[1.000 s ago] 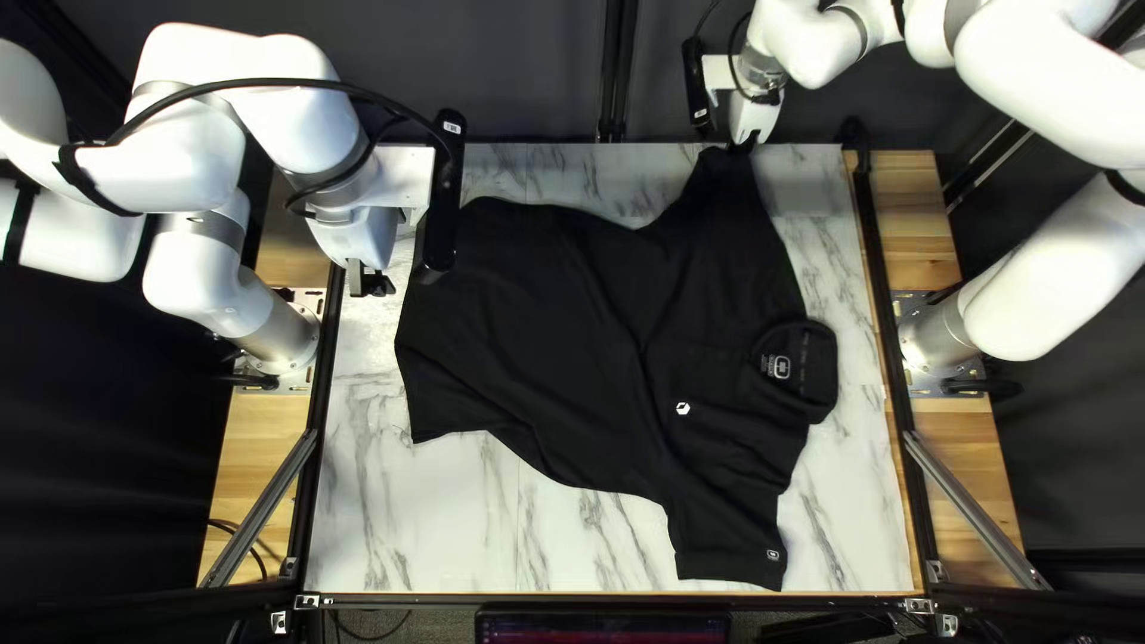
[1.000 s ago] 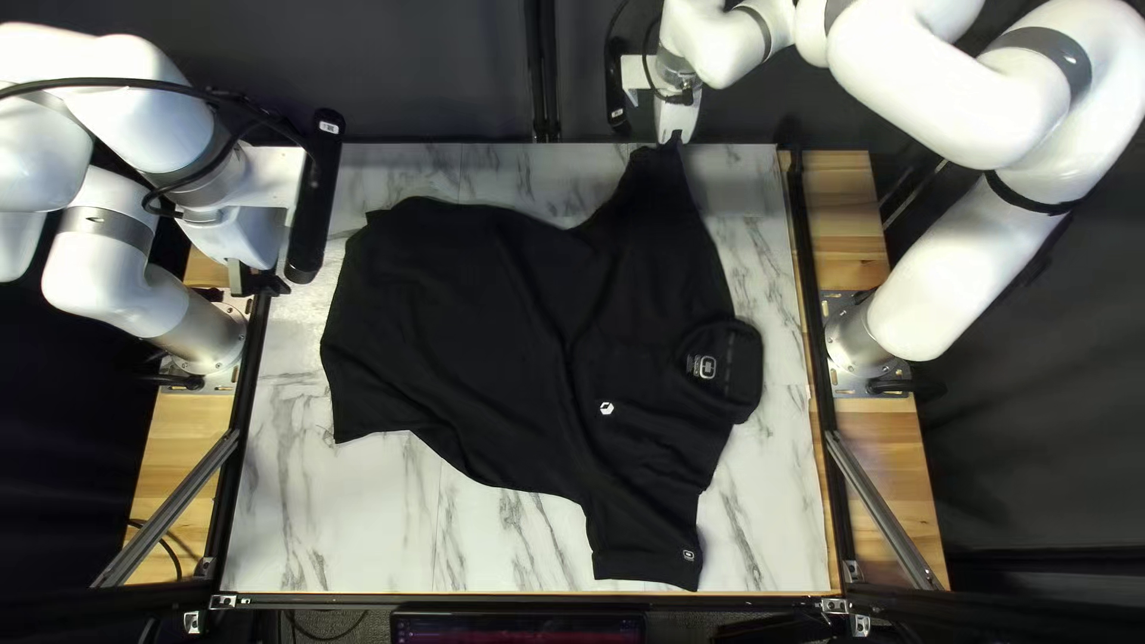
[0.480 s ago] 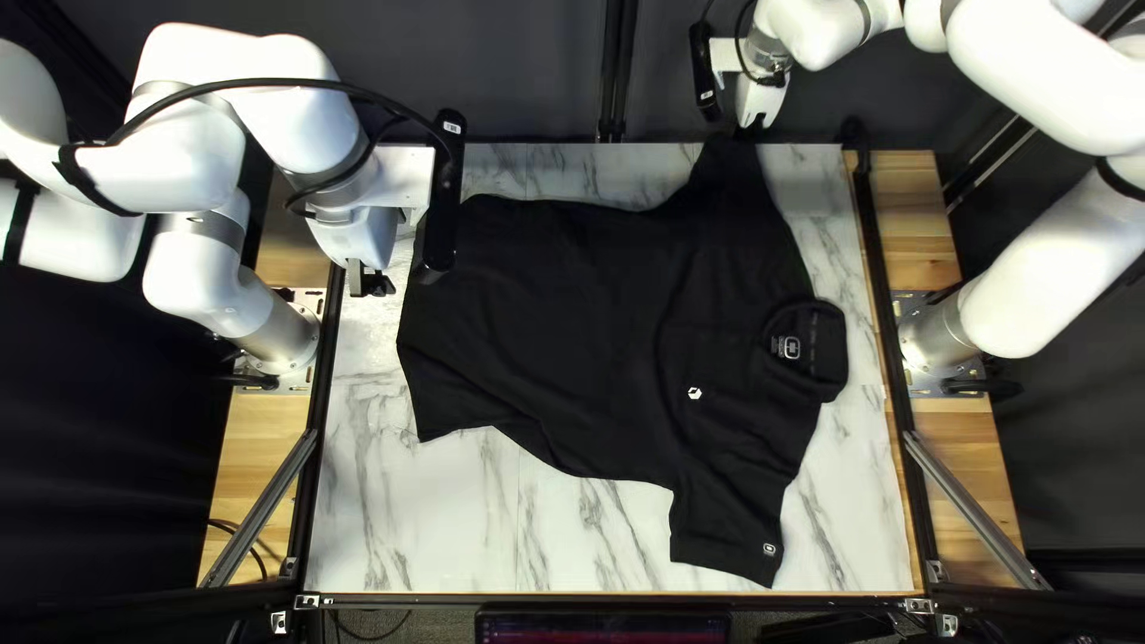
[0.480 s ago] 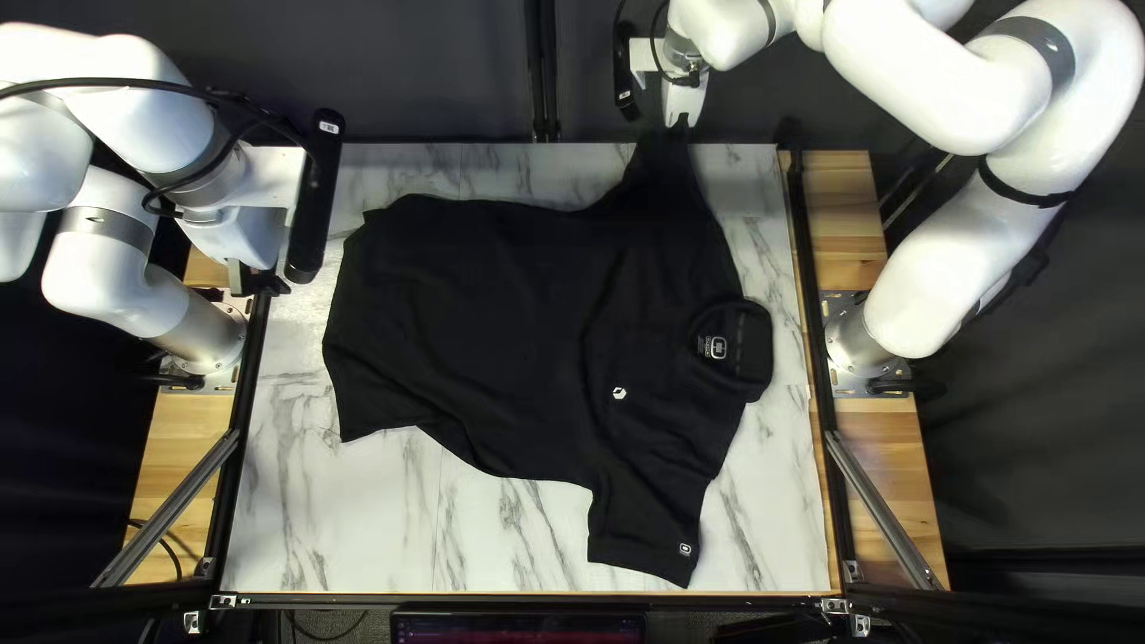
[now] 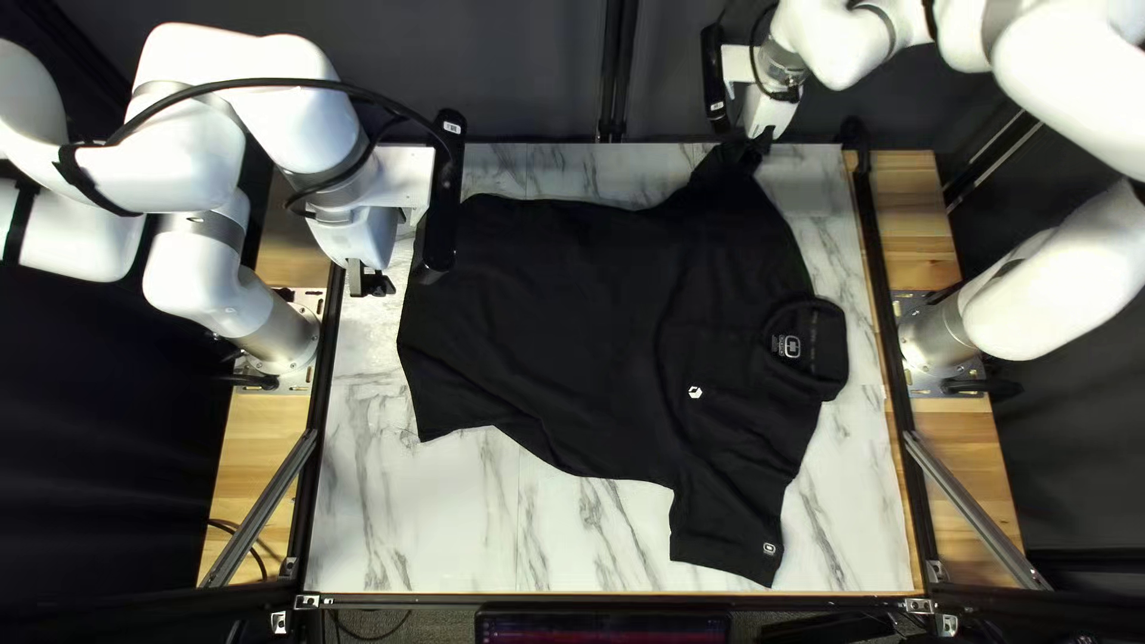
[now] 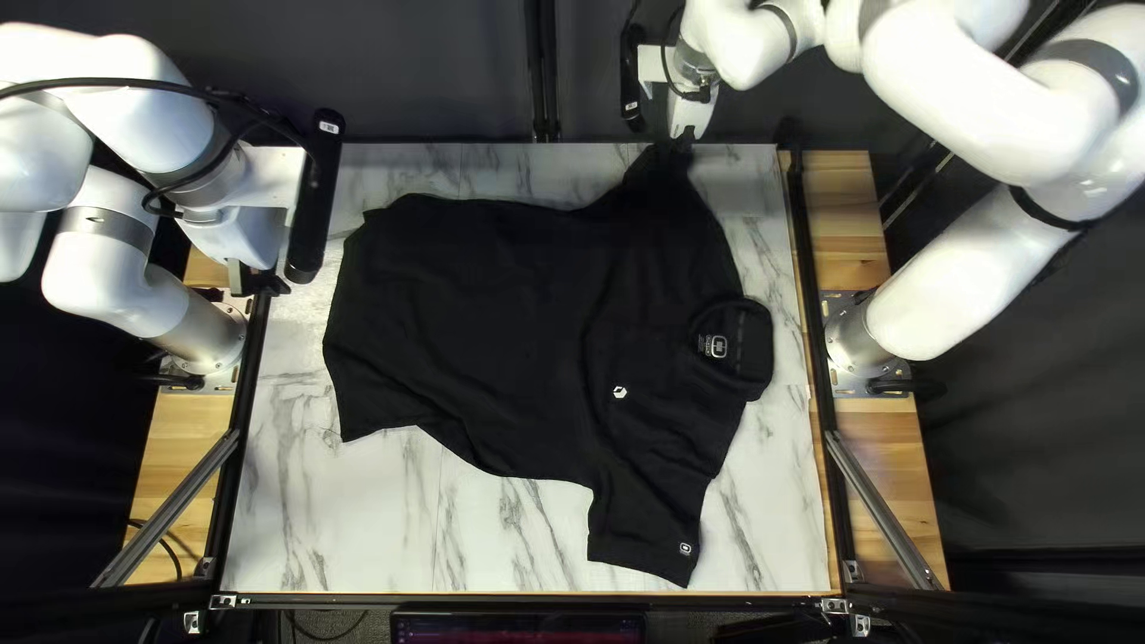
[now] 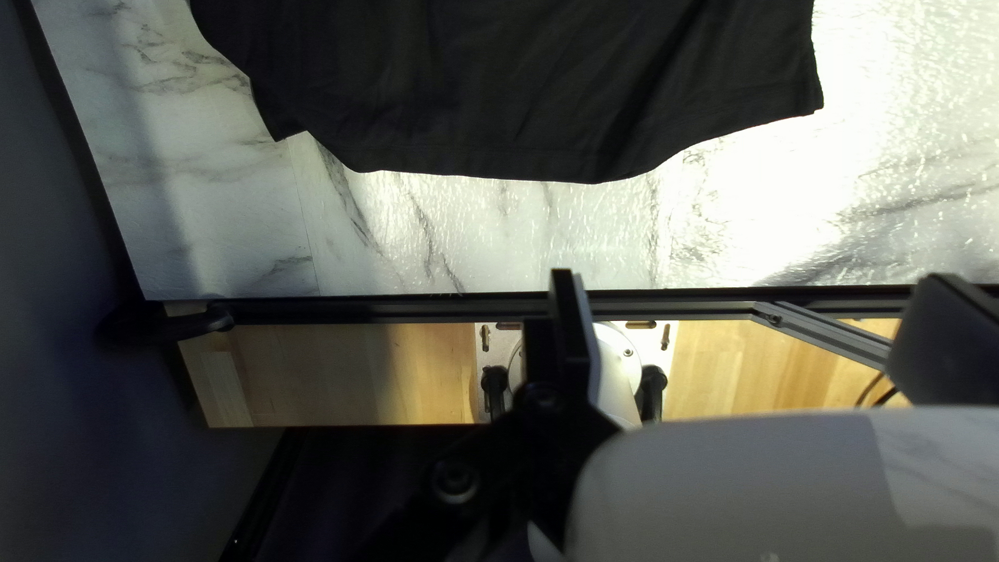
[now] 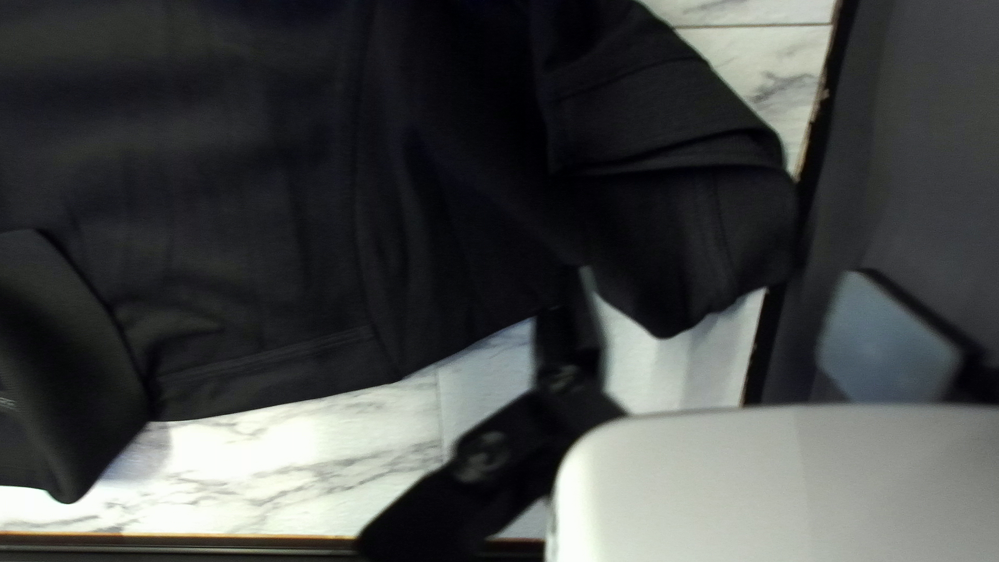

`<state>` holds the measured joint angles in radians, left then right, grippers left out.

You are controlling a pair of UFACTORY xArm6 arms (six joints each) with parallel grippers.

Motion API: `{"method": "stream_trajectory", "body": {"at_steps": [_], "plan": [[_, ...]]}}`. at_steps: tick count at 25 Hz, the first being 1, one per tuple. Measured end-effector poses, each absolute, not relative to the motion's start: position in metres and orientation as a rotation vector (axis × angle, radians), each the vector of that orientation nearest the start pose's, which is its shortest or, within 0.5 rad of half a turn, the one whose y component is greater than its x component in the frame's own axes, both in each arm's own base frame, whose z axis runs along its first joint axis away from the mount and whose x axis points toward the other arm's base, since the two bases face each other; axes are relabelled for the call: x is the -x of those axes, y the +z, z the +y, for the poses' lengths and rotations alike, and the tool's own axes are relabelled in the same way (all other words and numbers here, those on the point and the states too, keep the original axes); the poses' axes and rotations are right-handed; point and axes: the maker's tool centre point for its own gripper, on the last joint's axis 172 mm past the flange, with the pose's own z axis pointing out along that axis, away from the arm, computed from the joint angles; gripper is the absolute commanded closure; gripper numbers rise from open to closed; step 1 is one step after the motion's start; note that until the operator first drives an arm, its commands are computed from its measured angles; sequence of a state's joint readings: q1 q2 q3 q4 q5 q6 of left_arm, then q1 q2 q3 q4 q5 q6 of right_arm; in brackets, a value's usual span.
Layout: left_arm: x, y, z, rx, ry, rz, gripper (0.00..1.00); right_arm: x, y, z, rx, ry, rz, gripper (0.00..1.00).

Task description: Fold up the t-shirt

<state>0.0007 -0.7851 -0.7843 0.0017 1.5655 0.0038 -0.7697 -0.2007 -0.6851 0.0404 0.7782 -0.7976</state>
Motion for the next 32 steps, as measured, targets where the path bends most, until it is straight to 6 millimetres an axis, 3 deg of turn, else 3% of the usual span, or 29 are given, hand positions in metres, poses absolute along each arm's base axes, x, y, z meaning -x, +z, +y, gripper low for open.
{"method": "stream_trajectory", "body": {"at_steps": [6, 14, 20, 22, 32], "plan": [[-0.256, 0.314, 0.001, 3.14, -0.006, 0.005, 0.0, -0.297, 0.2, -0.231, 3.259, -0.238, -0.005, 0.0], [-0.256, 0.314, 0.001, 3.14, -0.006, 0.005, 0.0, -0.263, 0.283, -0.167, 3.254, -0.242, 0.005, 0.0], [-0.256, 0.314, 0.001, 3.14, -0.006, 0.005, 0.0, -0.239, 0.35, -0.118, 3.194, -0.303, 0.106, 0.0], [-0.256, 0.314, 0.001, 3.14, -0.006, 0.005, 0.0, -0.235, 0.36, -0.11, 3.181, -0.316, 0.127, 0.0], [-0.256, 0.314, 0.001, 3.14, -0.006, 0.005, 0.0, -0.234, 0.361, -0.108, 3.177, -0.313, 0.134, 0.0]]}}
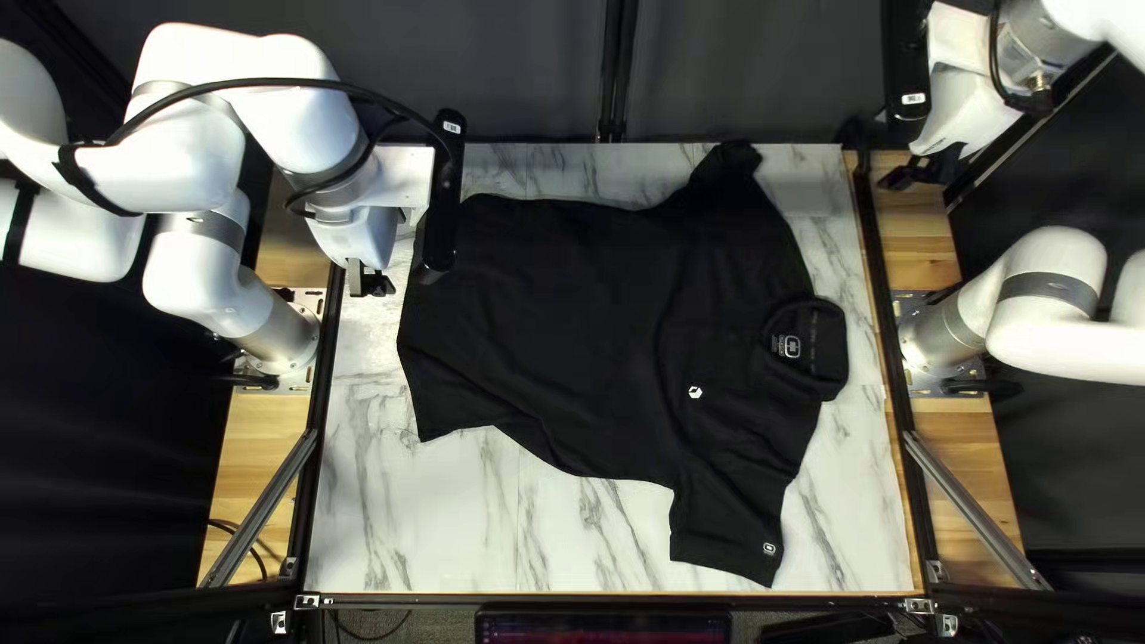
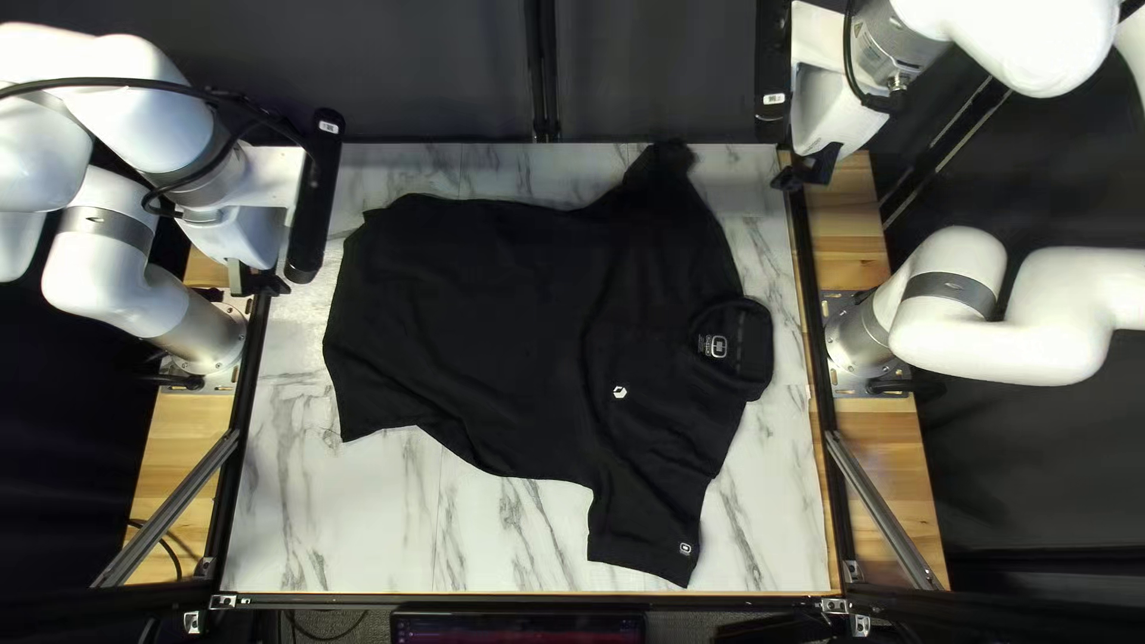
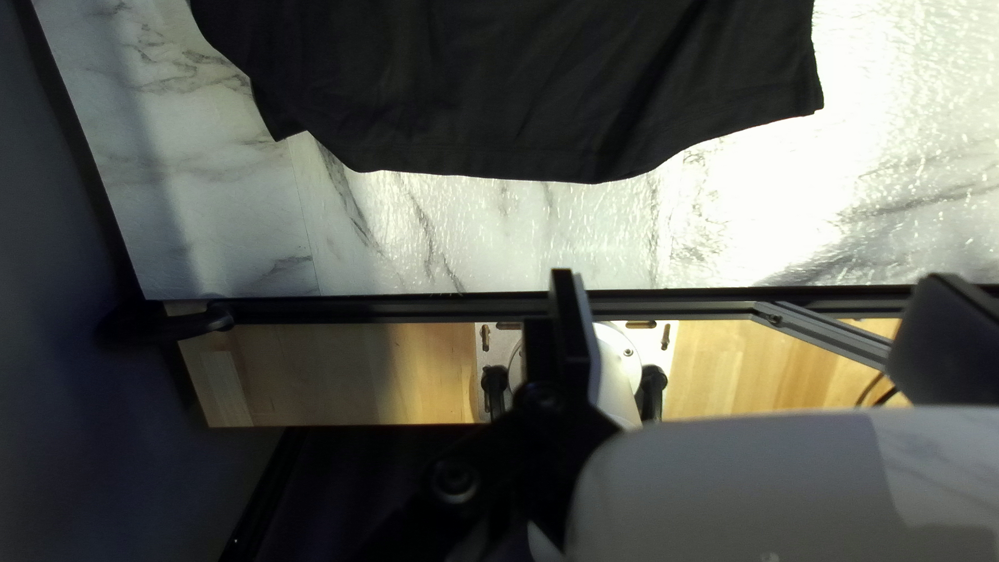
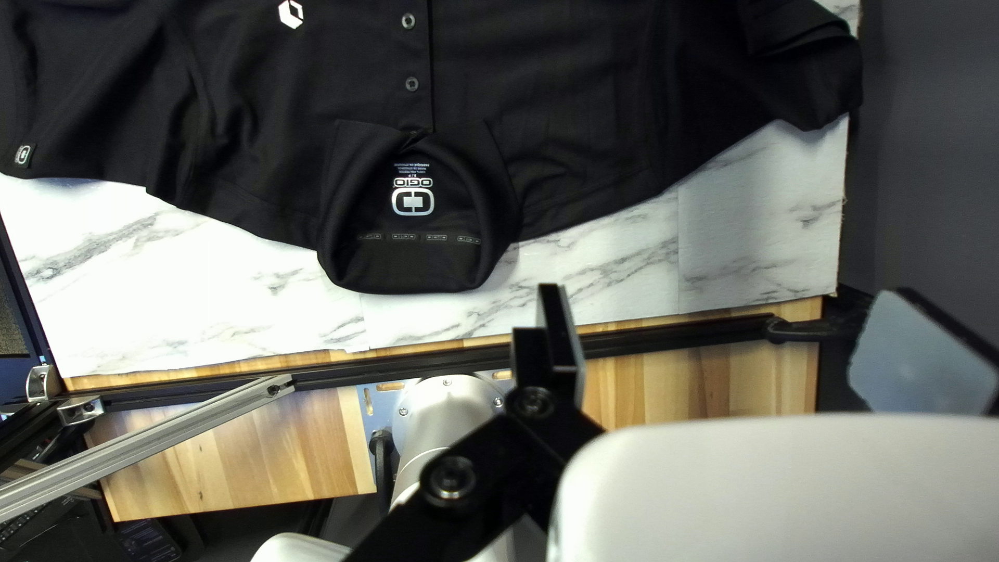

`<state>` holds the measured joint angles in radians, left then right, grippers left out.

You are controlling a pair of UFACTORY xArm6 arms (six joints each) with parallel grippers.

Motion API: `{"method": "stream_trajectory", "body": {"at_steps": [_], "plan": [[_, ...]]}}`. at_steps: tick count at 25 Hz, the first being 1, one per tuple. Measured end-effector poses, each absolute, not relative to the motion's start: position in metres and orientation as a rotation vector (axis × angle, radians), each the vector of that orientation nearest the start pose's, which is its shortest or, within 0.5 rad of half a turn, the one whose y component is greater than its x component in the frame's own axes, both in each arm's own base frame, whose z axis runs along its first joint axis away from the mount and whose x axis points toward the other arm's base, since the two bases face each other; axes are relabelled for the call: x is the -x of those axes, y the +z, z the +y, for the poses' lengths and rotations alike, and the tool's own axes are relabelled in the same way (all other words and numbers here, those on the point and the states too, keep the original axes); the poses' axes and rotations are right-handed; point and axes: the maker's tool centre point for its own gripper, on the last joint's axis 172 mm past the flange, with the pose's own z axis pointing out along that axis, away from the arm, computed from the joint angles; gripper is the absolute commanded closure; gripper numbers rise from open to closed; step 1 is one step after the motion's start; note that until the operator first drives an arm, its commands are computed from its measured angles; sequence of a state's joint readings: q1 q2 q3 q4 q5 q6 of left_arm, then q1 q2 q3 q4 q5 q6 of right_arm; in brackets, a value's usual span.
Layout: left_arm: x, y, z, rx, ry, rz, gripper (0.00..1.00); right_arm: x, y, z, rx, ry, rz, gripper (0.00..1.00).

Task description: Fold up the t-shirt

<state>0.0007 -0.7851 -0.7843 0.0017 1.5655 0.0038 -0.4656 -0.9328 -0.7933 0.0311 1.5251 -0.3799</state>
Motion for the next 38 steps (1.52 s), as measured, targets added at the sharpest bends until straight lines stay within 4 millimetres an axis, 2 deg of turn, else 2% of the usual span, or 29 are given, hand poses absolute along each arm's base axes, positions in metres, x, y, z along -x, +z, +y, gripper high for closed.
{"method": "stream_trajectory", "body": {"at_steps": [12, 14, 19, 23, 32, 35, 38], "plan": [[-0.257, 0.314, 0.0, 3.141, -0.006, 0.004, 0.0, -0.234, 0.361, -0.108, 3.177, -0.313, 0.134, 0.0], [-0.263, 0.308, -0.003, 3.144, 0.022, -0.004, 0.0, -0.234, 0.361, -0.108, 3.177, -0.313, 0.134, 0.0], [-0.303, 0.259, -0.032, 3.143, 0.081, -0.068, 0.0, -0.234, 0.361, -0.108, 3.177, -0.313, 0.134, 0.0], [-0.313, 0.218, -0.063, 3.113, 0.092, -0.123, 0.0, -0.234, 0.361, -0.108, 3.177, -0.313, 0.134, 0.0], [-0.309, 0.133, -0.134, 3.008, 0.124, -0.172, 0.0, -0.234, 0.361, -0.108, 3.177, -0.313, 0.134, 0.0], [-0.298, 0.109, -0.147, 2.967, 0.173, -0.198, 0.0, -0.234, 0.361, -0.108, 3.177, -0.313, 0.134, 0.0], [-0.283, 0.091, -0.15, 2.943, 0.212, -0.229, 0.0, -0.234, 0.361, -0.108, 3.177, -0.313, 0.134, 0.0]]}}
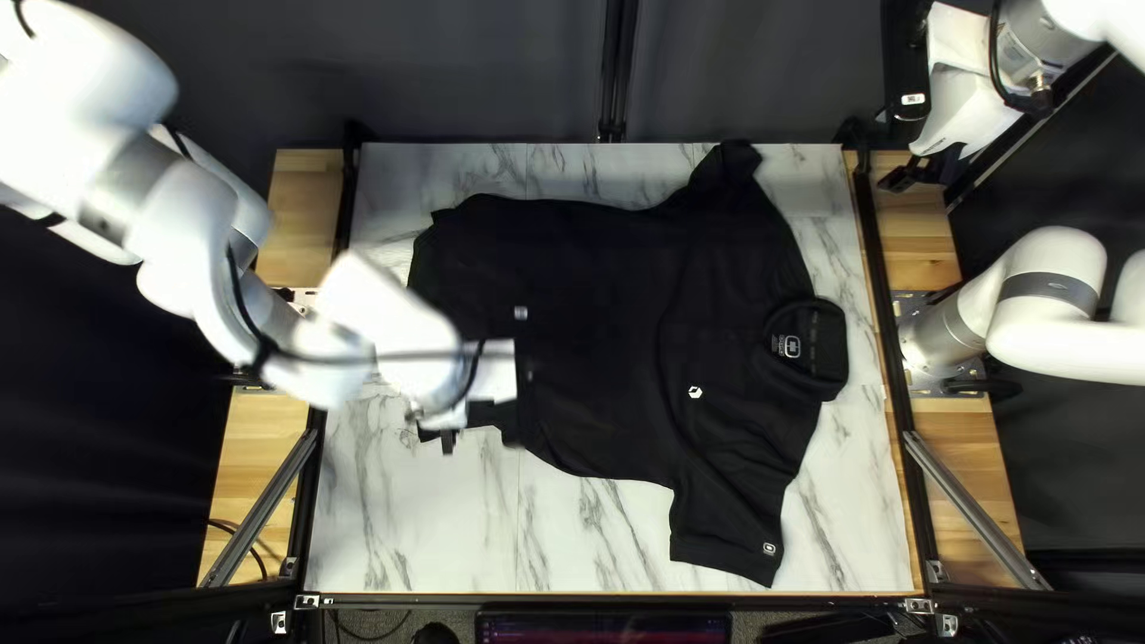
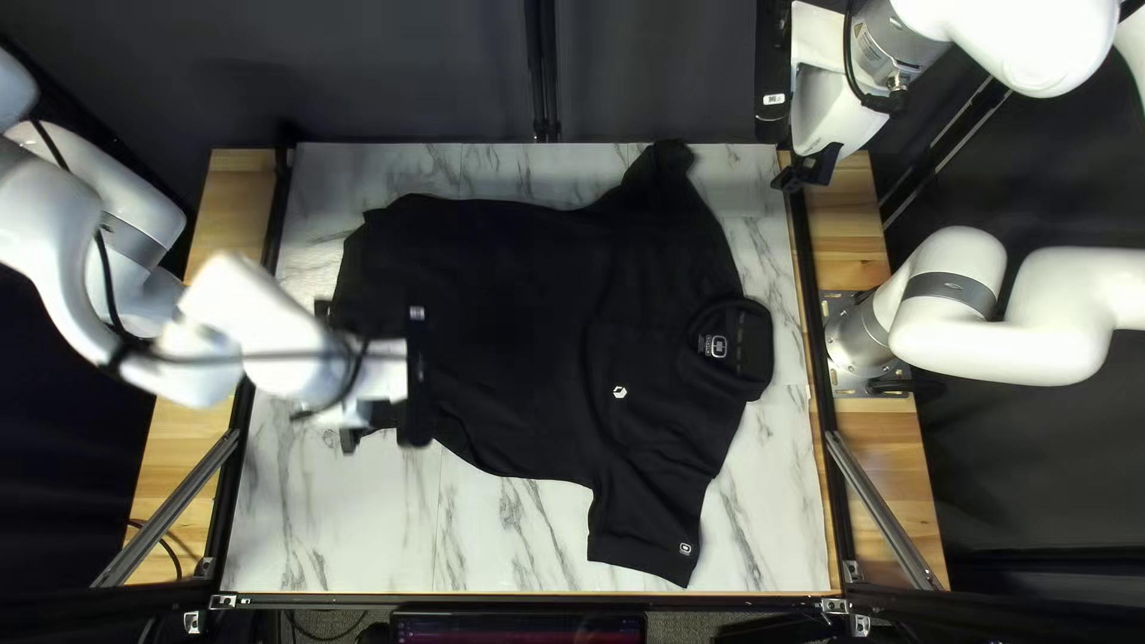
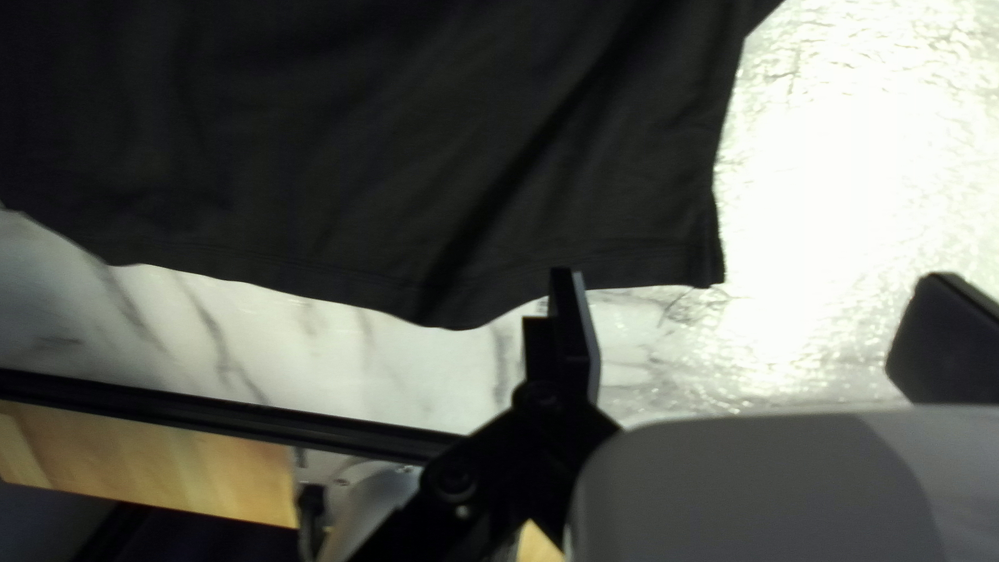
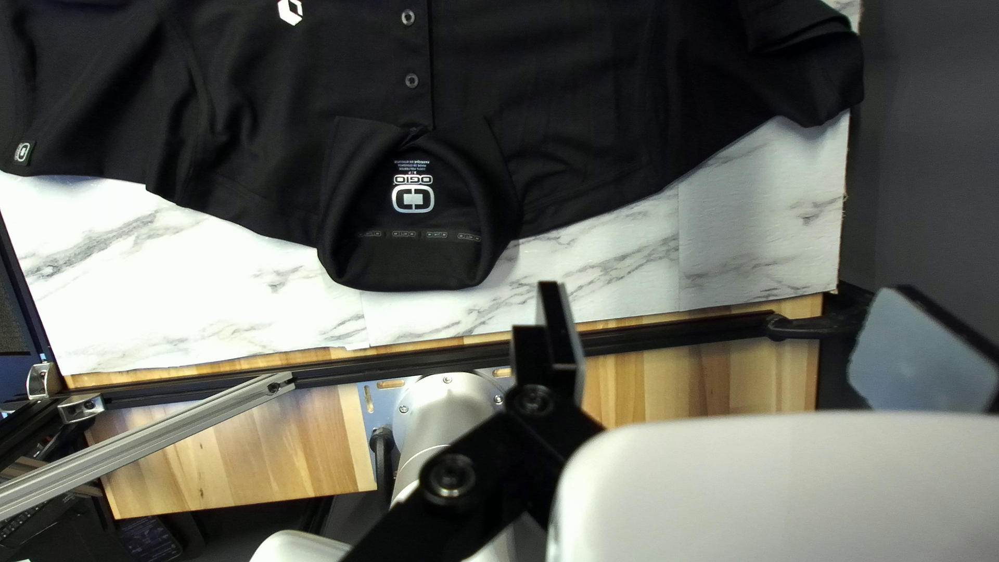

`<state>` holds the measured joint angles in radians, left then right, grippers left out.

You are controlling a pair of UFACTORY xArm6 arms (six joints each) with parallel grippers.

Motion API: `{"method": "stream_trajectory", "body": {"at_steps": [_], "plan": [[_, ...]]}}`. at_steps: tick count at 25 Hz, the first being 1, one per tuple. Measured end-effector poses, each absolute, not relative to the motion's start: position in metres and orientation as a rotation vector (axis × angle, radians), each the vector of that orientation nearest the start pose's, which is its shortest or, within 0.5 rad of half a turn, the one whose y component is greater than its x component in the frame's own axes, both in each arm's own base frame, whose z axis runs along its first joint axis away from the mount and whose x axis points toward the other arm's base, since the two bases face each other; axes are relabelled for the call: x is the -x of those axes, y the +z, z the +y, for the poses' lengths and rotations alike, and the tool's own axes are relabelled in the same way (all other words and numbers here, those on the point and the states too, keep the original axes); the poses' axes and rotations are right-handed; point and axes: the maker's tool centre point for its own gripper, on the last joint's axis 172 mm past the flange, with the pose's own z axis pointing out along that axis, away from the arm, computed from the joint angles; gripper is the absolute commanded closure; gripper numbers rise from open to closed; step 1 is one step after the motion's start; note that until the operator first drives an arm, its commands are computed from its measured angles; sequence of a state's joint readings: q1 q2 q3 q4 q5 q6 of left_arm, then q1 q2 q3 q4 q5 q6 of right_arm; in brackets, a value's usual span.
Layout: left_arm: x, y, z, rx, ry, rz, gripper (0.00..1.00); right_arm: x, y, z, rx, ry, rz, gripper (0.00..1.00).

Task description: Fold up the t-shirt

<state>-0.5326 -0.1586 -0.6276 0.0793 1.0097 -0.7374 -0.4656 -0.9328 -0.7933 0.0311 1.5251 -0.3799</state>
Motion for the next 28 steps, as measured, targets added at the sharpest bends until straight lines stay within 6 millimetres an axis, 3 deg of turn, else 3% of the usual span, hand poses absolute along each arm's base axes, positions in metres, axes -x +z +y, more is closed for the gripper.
{"method": "stream_trajectory", "body": {"at_steps": [5, 9, 26, 28], "plan": [[-0.264, 0.062, -0.156, 2.931, 0.237, -0.269, 0.0, -0.234, 0.361, -0.108, 3.177, -0.313, 0.134, 0.0], [-0.257, 0.053, -0.166, 2.925, 0.241, -0.257, 0.0, -0.234, 0.361, -0.108, 3.177, -0.313, 0.134, 0.0], [-0.258, 0.023, -0.156, 2.955, 0.18, -0.218, 0.05, -0.234, 0.361, -0.108, 3.177, -0.313, 0.134, 0.0], [-0.256, 0.021, -0.154, 2.957, 0.177, -0.225, 0.12, -0.234, 0.361, -0.108, 3.177, -0.313, 0.134, 0.0]]}}
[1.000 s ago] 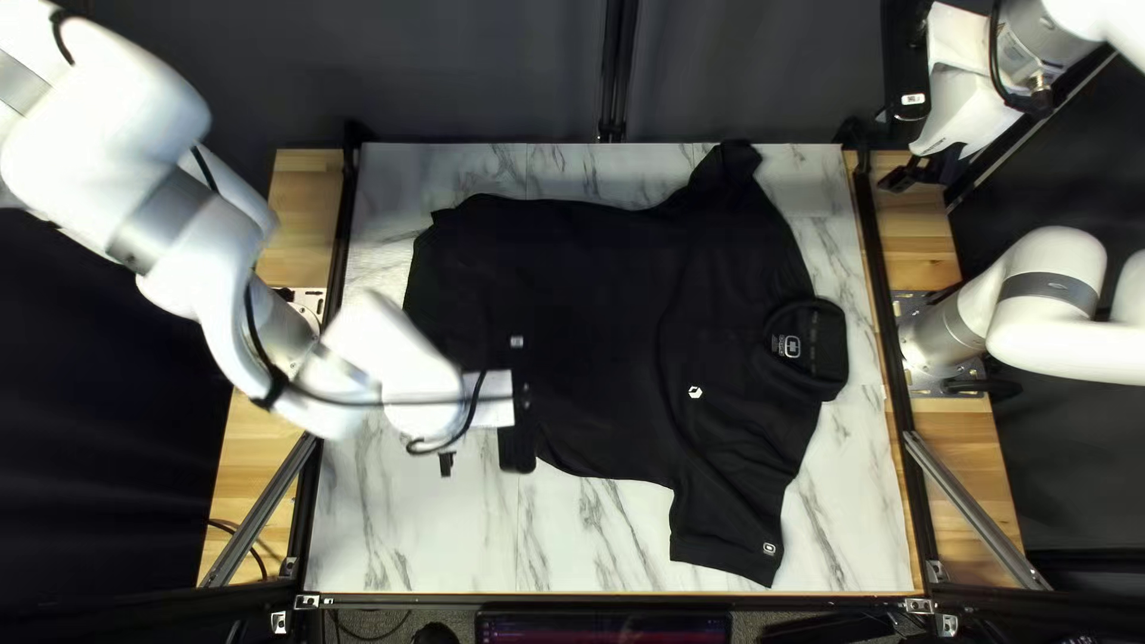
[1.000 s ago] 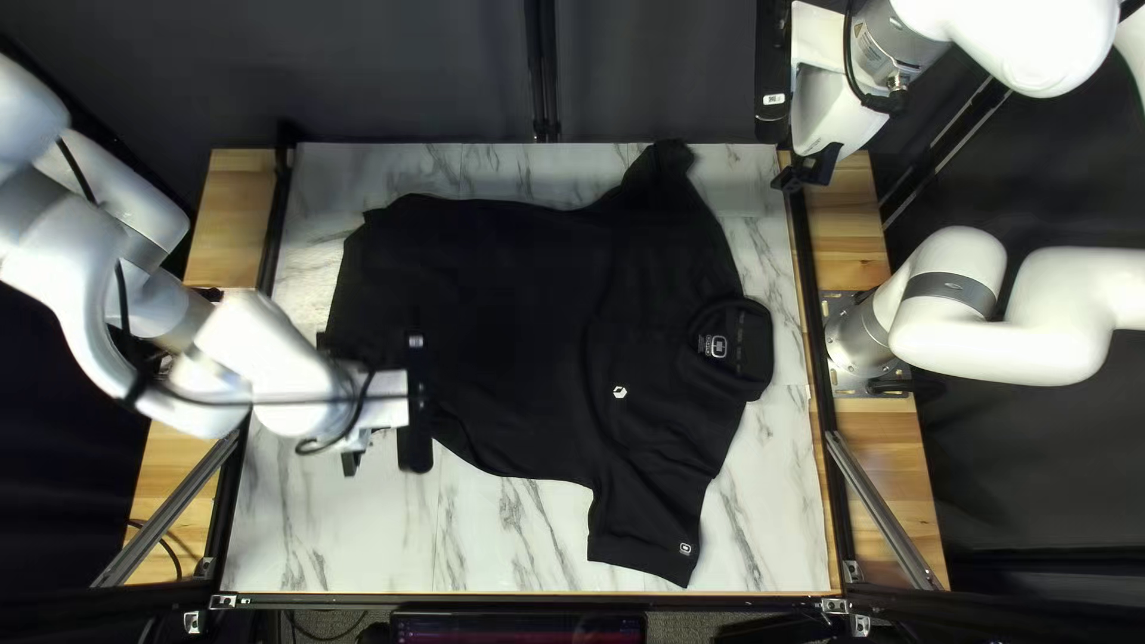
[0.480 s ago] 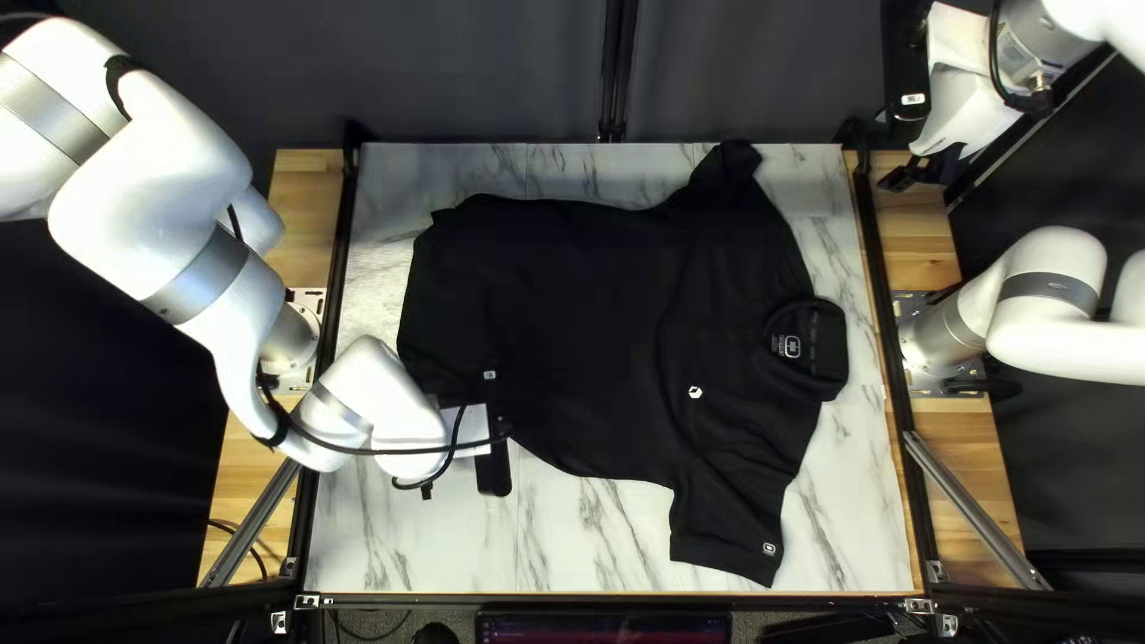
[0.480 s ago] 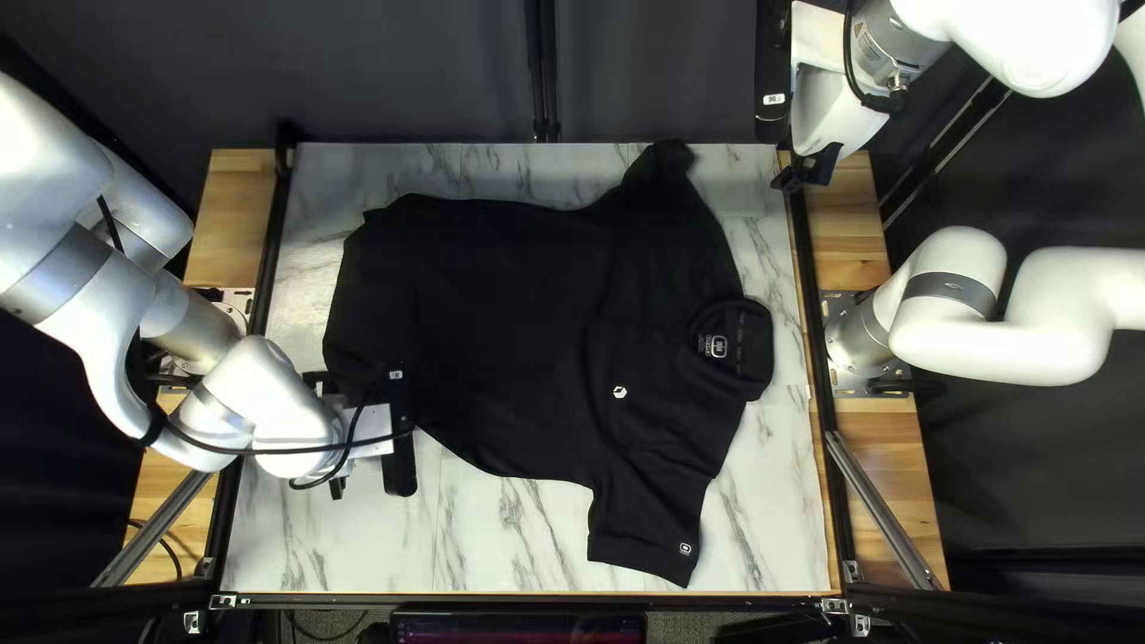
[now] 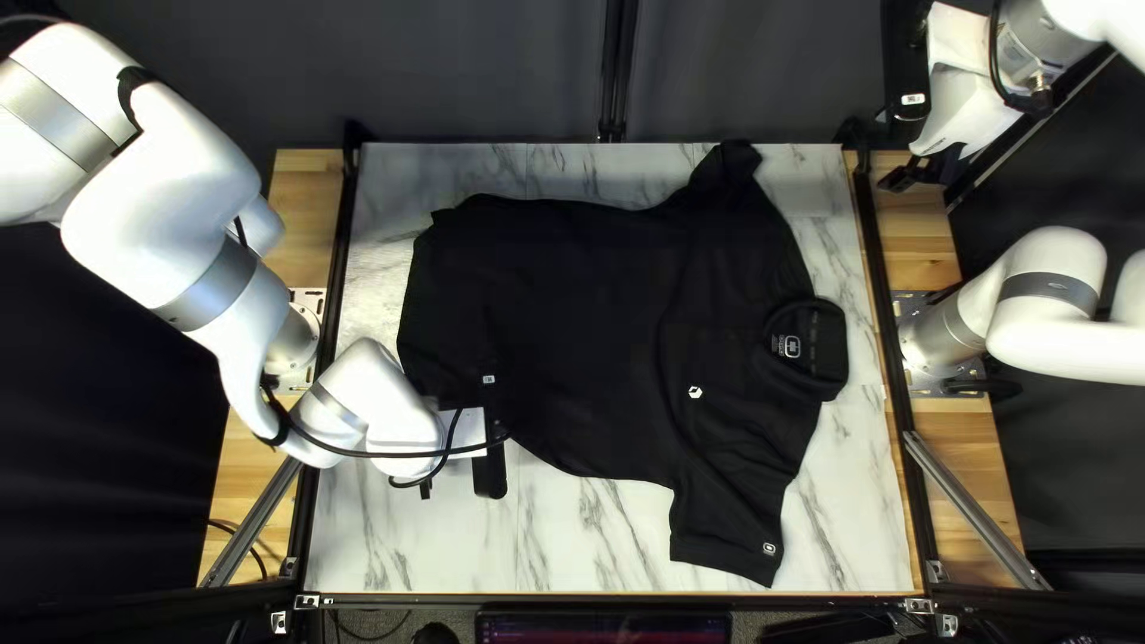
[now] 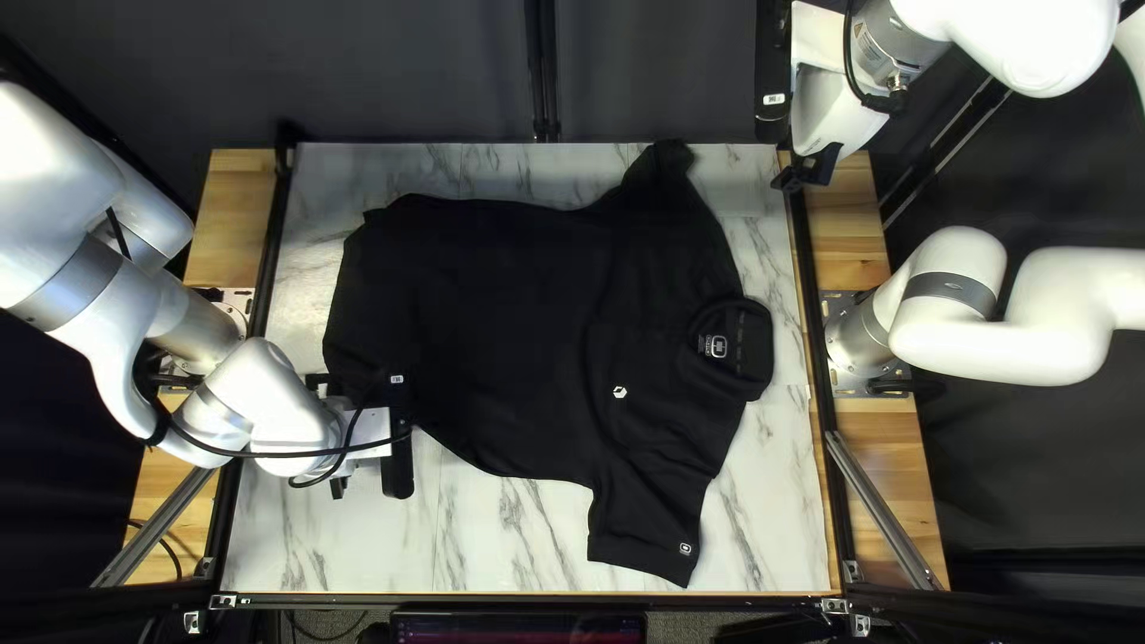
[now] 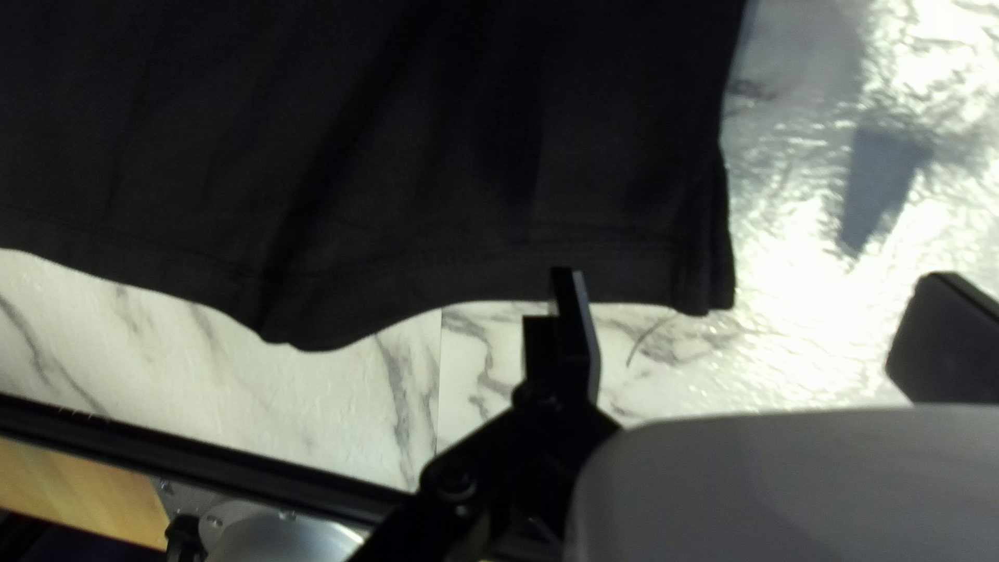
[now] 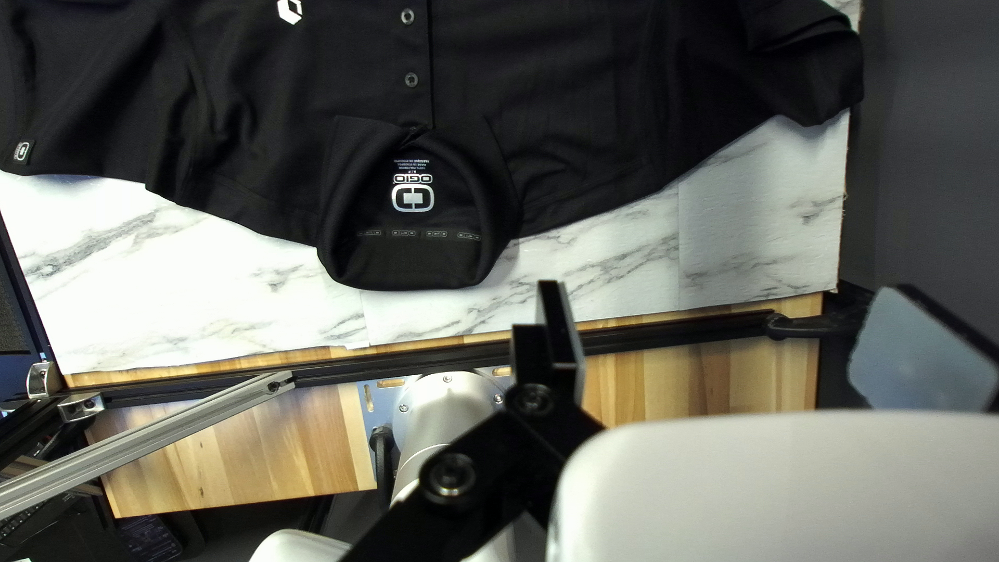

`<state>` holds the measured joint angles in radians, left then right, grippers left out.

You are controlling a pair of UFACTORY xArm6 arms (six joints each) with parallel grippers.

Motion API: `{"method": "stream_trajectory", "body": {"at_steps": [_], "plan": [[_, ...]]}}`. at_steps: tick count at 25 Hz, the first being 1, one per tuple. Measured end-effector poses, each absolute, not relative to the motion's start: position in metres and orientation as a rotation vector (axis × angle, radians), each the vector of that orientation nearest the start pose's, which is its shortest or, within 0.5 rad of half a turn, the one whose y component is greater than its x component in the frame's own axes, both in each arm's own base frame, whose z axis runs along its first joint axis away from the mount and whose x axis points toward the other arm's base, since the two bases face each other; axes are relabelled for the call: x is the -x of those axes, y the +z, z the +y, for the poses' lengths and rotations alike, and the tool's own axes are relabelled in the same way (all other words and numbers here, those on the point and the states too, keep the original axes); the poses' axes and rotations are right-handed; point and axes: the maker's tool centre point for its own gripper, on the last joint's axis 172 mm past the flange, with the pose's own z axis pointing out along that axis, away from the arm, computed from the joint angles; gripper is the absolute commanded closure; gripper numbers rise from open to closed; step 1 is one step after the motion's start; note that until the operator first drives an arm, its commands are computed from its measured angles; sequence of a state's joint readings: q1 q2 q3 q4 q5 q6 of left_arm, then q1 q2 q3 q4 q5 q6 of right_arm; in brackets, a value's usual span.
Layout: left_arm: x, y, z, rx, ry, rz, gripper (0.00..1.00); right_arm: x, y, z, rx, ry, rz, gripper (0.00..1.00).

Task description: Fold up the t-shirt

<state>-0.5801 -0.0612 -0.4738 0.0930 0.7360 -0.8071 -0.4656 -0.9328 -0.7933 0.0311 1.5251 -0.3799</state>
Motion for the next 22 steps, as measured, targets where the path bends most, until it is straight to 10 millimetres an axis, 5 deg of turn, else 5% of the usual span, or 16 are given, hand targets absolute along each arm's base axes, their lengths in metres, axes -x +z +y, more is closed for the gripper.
{"method": "stream_trajectory", "body": {"at_steps": [2, 3, 4, 5, 22], "plan": [[-0.254, 0.019, -0.153, 2.958, 0.174, -0.232, 0.25, -0.234, 0.361, -0.108, 3.177, -0.313, 0.134, 0.0], [-0.253, 0.019, -0.152, 2.958, 0.173, -0.236, 0.45, -0.234, 0.361, -0.108, 3.177, -0.313, 0.134, 0.0], [-0.252, 0.018, -0.151, 2.958, 0.172, -0.24, 0.9, -0.234, 0.361, -0.108, 3.177, -0.313, 0.134, 0.0], [-0.251, 0.017, -0.15, 2.958, 0.172, -0.243, 0.97, -0.234, 0.361, -0.108, 3.177, -0.313, 0.134, 0.0], [-0.253, 0.026, -0.156, 2.952, 0.143, -0.244, 1.0, -0.234, 0.361, -0.108, 3.177, -0.313, 0.134, 0.0]]}}
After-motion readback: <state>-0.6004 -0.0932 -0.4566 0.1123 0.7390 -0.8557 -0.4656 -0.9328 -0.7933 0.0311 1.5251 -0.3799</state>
